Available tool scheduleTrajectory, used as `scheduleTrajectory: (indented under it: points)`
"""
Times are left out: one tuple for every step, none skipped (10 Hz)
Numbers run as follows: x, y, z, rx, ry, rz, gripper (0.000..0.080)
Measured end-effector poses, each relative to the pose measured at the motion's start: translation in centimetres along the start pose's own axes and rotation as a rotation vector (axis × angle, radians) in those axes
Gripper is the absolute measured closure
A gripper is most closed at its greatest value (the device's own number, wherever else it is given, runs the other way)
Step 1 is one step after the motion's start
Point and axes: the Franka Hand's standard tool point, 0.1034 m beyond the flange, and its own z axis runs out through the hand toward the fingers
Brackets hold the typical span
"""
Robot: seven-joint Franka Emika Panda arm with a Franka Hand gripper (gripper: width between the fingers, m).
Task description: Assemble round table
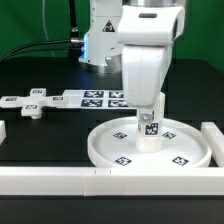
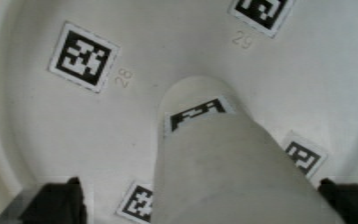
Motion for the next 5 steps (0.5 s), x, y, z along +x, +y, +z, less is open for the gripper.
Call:
scheduleTrajectory:
  points:
    - [-0.02,0.01,0.00,-0.002,-0.010,-0.091,0.0151]
    - [0.02,0.01,-0.01,-0.004,-0.023,-0.171,0.0151]
    - [0.10,0.00,0.01,-0.007,-0.028,-0.212,0.0151]
    - [0.04,0.03,0.05,-0.012,-0.035,-0.293,0.0151]
    - [0.06,0.03,0.04,-0.012,-0.043,-0.347,0.0151]
